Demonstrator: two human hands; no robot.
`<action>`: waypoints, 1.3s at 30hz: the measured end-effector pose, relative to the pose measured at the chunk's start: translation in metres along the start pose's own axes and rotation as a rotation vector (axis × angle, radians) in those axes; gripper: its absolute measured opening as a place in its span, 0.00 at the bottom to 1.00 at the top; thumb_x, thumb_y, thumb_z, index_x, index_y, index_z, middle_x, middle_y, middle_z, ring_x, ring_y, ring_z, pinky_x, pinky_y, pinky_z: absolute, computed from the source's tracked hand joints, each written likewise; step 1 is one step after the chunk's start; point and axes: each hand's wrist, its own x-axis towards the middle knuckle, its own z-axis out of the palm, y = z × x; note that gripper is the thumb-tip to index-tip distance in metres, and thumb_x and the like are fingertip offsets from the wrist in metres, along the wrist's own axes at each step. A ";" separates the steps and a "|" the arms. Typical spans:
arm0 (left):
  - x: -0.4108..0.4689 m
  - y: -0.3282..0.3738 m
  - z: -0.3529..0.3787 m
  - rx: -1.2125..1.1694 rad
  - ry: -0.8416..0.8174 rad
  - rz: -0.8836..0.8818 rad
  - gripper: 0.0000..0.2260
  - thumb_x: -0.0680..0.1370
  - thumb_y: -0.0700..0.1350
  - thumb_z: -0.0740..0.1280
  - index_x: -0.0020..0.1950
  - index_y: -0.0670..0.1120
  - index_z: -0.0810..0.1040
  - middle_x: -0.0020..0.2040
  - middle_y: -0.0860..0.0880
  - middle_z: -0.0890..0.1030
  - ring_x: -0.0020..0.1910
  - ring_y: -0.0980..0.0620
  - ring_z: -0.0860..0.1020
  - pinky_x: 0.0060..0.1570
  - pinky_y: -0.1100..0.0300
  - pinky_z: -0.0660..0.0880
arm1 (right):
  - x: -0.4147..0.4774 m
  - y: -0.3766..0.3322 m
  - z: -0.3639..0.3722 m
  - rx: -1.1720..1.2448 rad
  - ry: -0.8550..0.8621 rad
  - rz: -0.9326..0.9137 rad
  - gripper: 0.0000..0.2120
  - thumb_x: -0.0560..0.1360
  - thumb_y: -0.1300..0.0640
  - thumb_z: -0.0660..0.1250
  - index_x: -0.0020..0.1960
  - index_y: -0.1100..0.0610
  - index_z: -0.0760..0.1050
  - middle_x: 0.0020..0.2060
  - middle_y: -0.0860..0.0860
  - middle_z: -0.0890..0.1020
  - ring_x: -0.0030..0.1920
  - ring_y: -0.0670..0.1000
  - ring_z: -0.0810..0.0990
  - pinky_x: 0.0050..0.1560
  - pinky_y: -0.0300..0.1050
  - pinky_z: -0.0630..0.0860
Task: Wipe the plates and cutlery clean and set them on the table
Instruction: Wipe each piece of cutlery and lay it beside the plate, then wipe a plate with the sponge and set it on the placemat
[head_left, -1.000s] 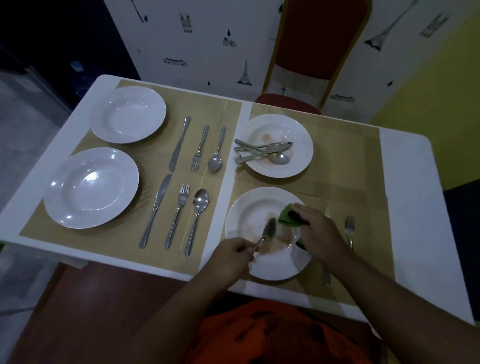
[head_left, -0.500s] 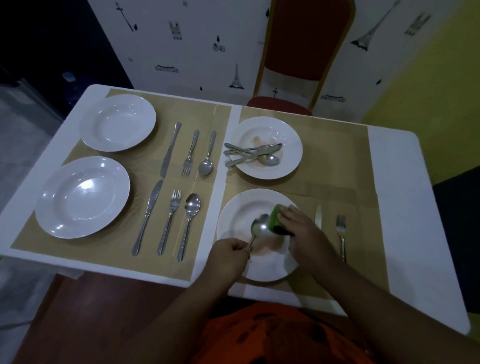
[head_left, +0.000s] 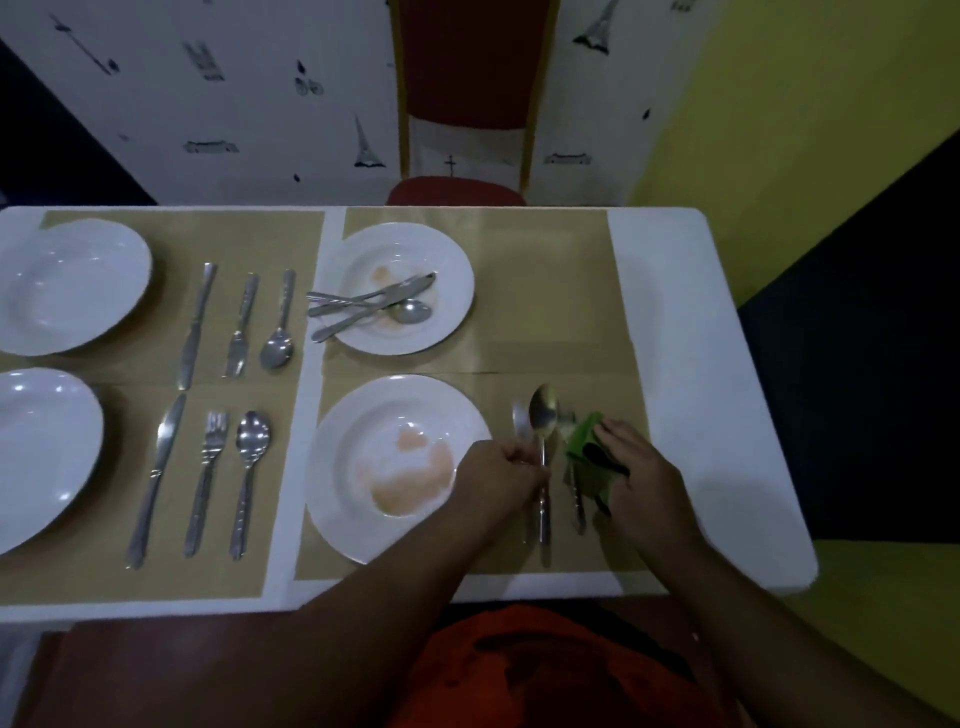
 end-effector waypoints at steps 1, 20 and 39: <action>0.006 0.004 0.014 0.042 -0.011 0.004 0.03 0.71 0.40 0.75 0.41 0.48 0.86 0.38 0.48 0.86 0.39 0.50 0.84 0.47 0.52 0.83 | 0.000 0.010 -0.006 0.007 0.007 0.011 0.32 0.67 0.75 0.58 0.69 0.59 0.69 0.70 0.51 0.69 0.72 0.50 0.63 0.72 0.41 0.56; 0.039 0.010 0.118 1.073 0.113 0.595 0.27 0.71 0.49 0.74 0.69 0.45 0.74 0.66 0.45 0.77 0.65 0.42 0.74 0.57 0.49 0.73 | 0.021 0.101 -0.033 -0.025 -0.120 -0.017 0.33 0.70 0.76 0.59 0.72 0.58 0.63 0.74 0.50 0.63 0.75 0.49 0.53 0.71 0.37 0.52; 0.004 -0.007 0.062 1.078 0.245 0.599 0.29 0.78 0.56 0.57 0.77 0.45 0.67 0.77 0.46 0.68 0.77 0.44 0.64 0.67 0.48 0.68 | 0.037 0.040 -0.030 0.000 -0.003 -0.165 0.32 0.69 0.75 0.57 0.71 0.58 0.65 0.72 0.50 0.66 0.73 0.47 0.58 0.73 0.38 0.52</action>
